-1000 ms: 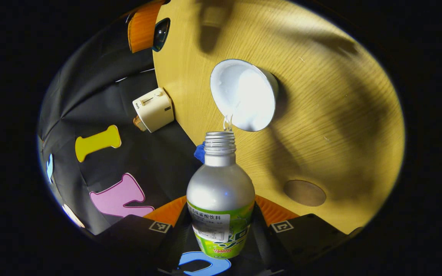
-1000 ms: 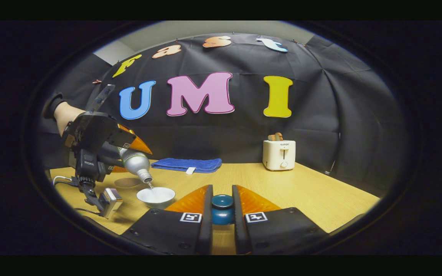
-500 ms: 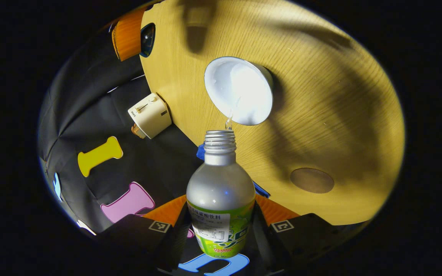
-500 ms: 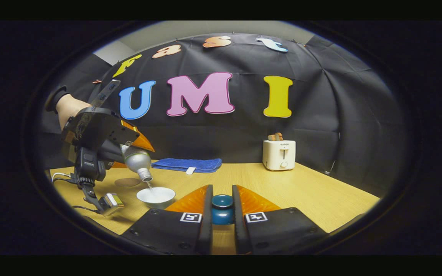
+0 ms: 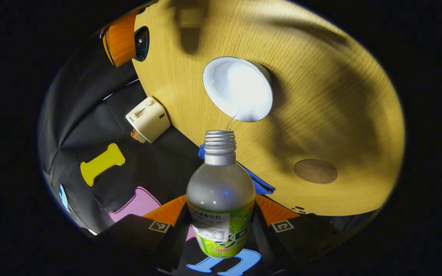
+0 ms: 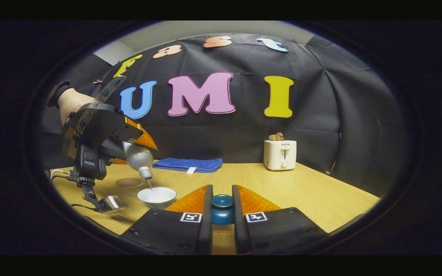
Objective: Open the teacup lid with one hand, grasp the water bottle and pour water into the teacup with the other hand; after pouring, place the water bottle on the coaster and then close the teacup lid.
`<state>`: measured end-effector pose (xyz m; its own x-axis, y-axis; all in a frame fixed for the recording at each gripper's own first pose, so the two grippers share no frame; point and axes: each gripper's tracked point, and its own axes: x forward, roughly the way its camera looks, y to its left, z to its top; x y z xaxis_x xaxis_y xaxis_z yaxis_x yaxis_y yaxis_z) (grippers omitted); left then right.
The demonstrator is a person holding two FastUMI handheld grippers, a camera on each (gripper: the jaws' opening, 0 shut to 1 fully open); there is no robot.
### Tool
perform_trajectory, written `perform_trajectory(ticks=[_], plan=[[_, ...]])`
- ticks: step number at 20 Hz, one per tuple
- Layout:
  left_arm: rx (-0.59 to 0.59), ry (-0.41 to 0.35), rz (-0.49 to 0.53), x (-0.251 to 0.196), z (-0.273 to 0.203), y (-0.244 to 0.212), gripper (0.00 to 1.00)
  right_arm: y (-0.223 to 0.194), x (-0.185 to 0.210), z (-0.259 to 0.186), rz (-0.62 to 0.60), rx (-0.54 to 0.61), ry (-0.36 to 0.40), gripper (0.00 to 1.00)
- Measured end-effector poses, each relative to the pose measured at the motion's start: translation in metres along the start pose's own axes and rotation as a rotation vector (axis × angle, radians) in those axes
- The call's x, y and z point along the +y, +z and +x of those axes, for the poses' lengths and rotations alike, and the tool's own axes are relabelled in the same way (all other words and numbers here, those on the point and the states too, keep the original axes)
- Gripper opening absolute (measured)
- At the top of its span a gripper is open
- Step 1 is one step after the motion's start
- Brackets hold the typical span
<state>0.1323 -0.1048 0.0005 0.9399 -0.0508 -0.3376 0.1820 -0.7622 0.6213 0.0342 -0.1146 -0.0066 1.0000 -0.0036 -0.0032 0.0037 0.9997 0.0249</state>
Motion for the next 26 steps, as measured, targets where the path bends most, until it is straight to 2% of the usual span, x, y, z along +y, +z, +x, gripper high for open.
perform_trajectory(ticks=[1,2,6,16,17,18,21,26], plan=[[0.001,-0.003,0.002,-0.0012,-0.0009,0.0008,0.80,-0.0001,0.0003,-0.0001,0.000,0.000,0.000,0.27],[0.004,-0.016,0.002,-0.0021,-0.0001,-0.0006,0.80,-0.0001,0.0002,0.0001,0.000,0.000,0.000,0.31],[0.017,-0.040,0.007,-0.0017,0.0024,-0.0048,0.80,-0.0004,0.0003,0.0001,0.000,0.000,-0.001,0.31],[0.006,-0.027,0.002,-0.0018,0.0021,-0.0026,0.80,-0.0006,-0.0006,-0.0005,0.000,0.000,-0.007,0.31],[0.006,-0.027,0.002,-0.0006,0.0039,-0.0024,0.80,-0.0005,-0.0010,-0.0006,0.000,0.000,-0.007,0.27],[0.006,-0.028,0.001,-0.0011,0.0041,-0.0021,0.80,-0.0004,-0.0010,-0.0004,0.000,0.000,-0.007,0.31],[-0.001,-0.019,0.002,-0.0004,0.0036,-0.0005,0.80,-0.0007,-0.0011,-0.0004,0.000,0.000,-0.007,0.31],[-0.019,-0.016,-0.063,-0.0071,0.0023,0.0030,0.80,-0.0007,-0.0011,-0.0003,0.000,0.000,-0.007,0.31]])
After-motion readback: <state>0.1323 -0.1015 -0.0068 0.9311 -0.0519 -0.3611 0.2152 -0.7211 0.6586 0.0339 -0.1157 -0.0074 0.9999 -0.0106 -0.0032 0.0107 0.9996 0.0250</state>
